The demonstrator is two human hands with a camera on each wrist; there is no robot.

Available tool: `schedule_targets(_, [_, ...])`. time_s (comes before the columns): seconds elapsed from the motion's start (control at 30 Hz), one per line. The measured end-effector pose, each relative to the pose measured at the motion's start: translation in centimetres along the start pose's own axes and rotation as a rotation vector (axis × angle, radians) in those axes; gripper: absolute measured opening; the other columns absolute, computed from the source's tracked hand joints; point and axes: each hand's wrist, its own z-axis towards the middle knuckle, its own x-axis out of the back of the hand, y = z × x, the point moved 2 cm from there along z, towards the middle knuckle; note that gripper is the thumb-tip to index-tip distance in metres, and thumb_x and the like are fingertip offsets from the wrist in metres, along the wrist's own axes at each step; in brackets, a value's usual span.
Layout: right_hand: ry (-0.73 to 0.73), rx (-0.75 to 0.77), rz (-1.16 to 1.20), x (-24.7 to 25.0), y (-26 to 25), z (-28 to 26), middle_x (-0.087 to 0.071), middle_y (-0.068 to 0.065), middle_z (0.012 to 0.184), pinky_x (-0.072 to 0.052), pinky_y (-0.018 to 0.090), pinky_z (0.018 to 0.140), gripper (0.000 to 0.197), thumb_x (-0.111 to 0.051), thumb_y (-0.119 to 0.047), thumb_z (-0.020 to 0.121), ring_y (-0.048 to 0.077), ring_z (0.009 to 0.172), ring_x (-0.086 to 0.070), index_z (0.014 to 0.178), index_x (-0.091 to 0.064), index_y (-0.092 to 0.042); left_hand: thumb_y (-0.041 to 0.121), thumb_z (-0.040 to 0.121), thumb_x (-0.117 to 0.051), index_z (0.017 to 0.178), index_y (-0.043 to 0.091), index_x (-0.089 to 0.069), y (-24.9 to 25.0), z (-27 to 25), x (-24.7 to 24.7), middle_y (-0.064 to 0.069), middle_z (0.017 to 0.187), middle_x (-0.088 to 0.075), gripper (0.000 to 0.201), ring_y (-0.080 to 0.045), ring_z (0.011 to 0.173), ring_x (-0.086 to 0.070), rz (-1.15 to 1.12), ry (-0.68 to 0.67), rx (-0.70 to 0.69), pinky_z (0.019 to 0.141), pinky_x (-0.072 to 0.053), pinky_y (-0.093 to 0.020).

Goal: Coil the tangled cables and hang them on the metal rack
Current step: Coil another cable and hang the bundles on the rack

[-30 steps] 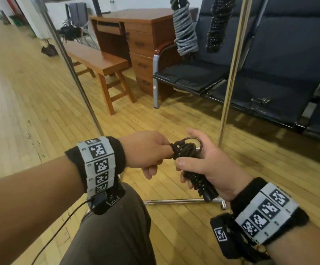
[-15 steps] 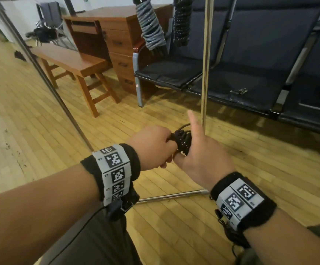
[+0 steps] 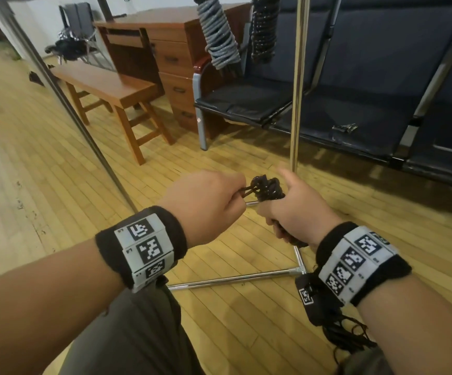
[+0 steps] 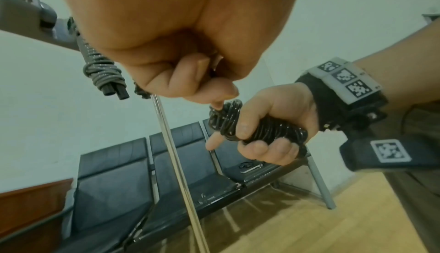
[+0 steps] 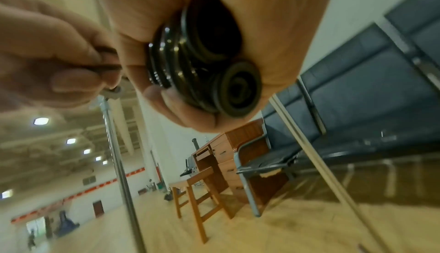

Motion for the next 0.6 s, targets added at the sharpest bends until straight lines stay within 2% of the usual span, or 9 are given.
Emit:
schedule_targets(0.07, [-0.09, -0.014, 0.181, -0.1, -0.2, -0.1, -0.071, 0.01, 0.074, -0.05, 0.039, 0.053, 0.081, -0.072, -0.019, 0.081, 0.024, 0.056, -0.061, 0.151, -0.037, -0.039, 0.036, 0.095, -0.034, 0.104, 0.026, -0.065, -0.4, -0.3, 0.5, 0.008, 0.07, -0.057, 0.035, -0.008, 0.062, -0.053, -0.011, 0.1, -0.036, 0.054, -0.039, -0.025])
schedule_targets(0.13, [-0.148, 0.009, 0.248, -0.6, -0.3, -0.3, -0.066, 0.011, 0.073, -0.048, 0.044, 0.057, 0.045, -0.071, -0.016, 0.085, 0.027, 0.057, -0.058, 0.127, -0.056, -0.021, 0.037, 0.097, -0.039, 0.107, 0.027, -0.069, -1.0, -0.1, 0.6, 0.01, 0.072, -0.06, 0.033, -0.005, 0.063, -0.056, -0.054, 0.143, -0.024, 0.056, -0.046, -0.025])
schedule_targets(0.2, [-0.149, 0.035, 0.226, -1.1, -0.3, -0.6, -0.065, 0.01, 0.073, -0.049, 0.046, 0.058, 0.022, -0.069, -0.017, 0.088, 0.028, 0.057, -0.058, 0.108, -0.059, -0.018, 0.034, 0.1, -0.05, 0.1, 0.032, -0.071, -1.6, 0.4, 0.1, 0.011, 0.075, -0.065, 0.021, -0.002, 0.064, -0.058, -0.254, 0.126, 0.076, 0.055, -0.045, -0.018])
schedule_targets(0.27, [-0.116, 0.072, 0.168, -1.5, -0.3, -0.8, -0.065, 0.006, 0.07, -0.053, 0.045, 0.056, 0.02, -0.067, -0.019, 0.089, 0.026, 0.055, -0.06, 0.107, -0.06, -0.025, 0.024, 0.101, -0.058, 0.092, 0.028, -0.073, -2.2, 0.9, -1.0, 0.007, 0.083, -0.072, 0.018, 0.0, 0.07, -0.061, -0.647, 0.079, 0.242, 0.059, -0.046, -0.015])
schedule_targets(0.33, [-0.058, 0.099, 0.068, -1.5, -0.2, -0.8, -0.066, 0.003, 0.069, -0.057, 0.042, 0.053, 0.027, -0.066, -0.023, 0.088, 0.021, 0.051, -0.063, 0.11, -0.059, -0.037, 0.013, 0.101, -0.057, 0.086, 0.019, -0.074, -2.0, 0.9, -1.6, -0.002, 0.091, -0.073, 0.023, -0.015, 0.085, -0.063, -1.079, -0.025, 0.411, 0.065, -0.051, -0.025])
schedule_targets(0.37, [-0.028, 0.105, 0.032, -1.4, -0.2, -0.7, -0.067, 0.004, 0.07, -0.059, 0.042, 0.053, 0.03, -0.067, -0.024, 0.088, 0.019, 0.051, -0.064, 0.112, -0.057, -0.039, 0.012, 0.1, -0.057, 0.083, 0.017, -0.075, -1.8, 0.9, -1.7, -0.003, 0.092, -0.071, 0.025, -0.02, 0.088, -0.061, -1.221, -0.061, 0.428, 0.067, -0.05, -0.028])
schedule_targets(0.4, [-0.005, 0.11, 0.022, -1.3, -0.1, -0.6, -0.068, 0.004, 0.073, -0.059, 0.042, 0.054, 0.032, -0.067, -0.024, 0.089, 0.018, 0.052, -0.065, 0.115, -0.056, -0.039, 0.016, 0.096, -0.058, 0.079, 0.019, -0.075, -1.5, 0.8, -1.7, -0.002, 0.093, -0.07, 0.024, -0.021, 0.09, -0.059, -1.265, -0.089, 0.397, 0.069, -0.05, -0.03])
schedule_targets(0.5, [-0.005, 0.092, 0.112, -0.9, 0.0, -0.3, -0.068, 0.009, 0.076, -0.056, 0.042, 0.056, 0.027, -0.068, -0.024, 0.093, 0.02, 0.055, -0.063, 0.116, -0.058, -0.032, 0.029, 0.084, -0.058, 0.075, 0.028, -0.073, -0.2, 0.5, -1.4, 0.004, 0.104, -0.065, 0.018, -0.019, 0.095, -0.057, -1.01, -0.129, 0.192, 0.081, -0.05, -0.034])
schedule_targets(0.6, [-0.111, 0.052, 0.311, -0.7, 0.2, -0.3, -0.064, 0.013, 0.076, -0.048, 0.043, 0.057, 0.025, -0.07, -0.015, 0.088, 0.026, 0.057, -0.057, 0.11, -0.062, -0.02, 0.03, 0.086, -0.057, 0.075, 0.03, -0.069, 0.4, 0.1, -0.3, 0.013, 0.108, -0.058, 0.016, -0.009, 0.097, -0.058, -0.765, -0.133, -0.006, 0.086, -0.048, -0.03])
